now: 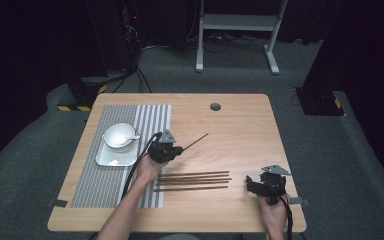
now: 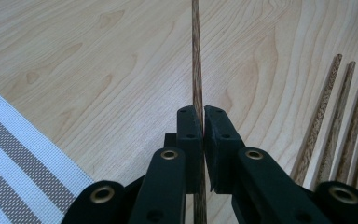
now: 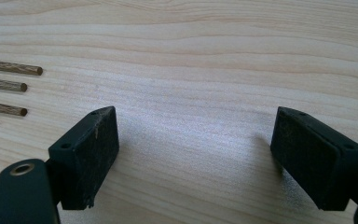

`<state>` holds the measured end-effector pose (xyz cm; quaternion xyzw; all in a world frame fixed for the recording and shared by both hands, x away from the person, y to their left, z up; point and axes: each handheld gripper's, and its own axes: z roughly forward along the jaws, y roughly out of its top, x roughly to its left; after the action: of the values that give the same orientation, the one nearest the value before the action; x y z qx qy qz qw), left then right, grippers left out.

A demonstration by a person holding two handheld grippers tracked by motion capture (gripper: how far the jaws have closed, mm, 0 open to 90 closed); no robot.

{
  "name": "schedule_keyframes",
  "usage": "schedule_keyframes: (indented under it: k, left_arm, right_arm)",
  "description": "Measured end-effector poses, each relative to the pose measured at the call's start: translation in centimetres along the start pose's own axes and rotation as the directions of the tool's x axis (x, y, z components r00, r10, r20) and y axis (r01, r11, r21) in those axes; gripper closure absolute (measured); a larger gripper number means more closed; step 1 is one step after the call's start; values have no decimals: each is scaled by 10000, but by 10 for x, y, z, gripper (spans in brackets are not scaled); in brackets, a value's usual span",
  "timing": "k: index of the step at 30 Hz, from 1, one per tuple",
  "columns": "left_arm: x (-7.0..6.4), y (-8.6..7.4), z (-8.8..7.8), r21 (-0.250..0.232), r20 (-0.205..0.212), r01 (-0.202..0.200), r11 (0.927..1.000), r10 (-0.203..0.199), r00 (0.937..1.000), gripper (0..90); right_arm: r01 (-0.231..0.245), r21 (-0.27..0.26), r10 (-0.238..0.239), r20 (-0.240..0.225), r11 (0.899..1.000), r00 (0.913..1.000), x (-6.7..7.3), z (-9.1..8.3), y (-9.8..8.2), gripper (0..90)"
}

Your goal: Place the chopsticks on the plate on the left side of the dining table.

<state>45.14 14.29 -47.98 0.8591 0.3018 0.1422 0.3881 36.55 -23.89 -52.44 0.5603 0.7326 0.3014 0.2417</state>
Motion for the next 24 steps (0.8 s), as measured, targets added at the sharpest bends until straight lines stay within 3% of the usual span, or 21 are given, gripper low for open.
schedule_keyframes:
  k: [12, 24]
  left_arm:
    - [1, -2, -17, 36, -92, -164, 9999, 165, 9998, 849]
    - [2, -11, -33, -1, -291, -70, 10000, 70, 9996, 849]
  right_arm:
    - [-1, 0, 1, 2, 10000, 10000, 0, 0, 0, 151]
    - [0, 1, 0, 1, 10000, 10000, 0, 0, 0, 151]
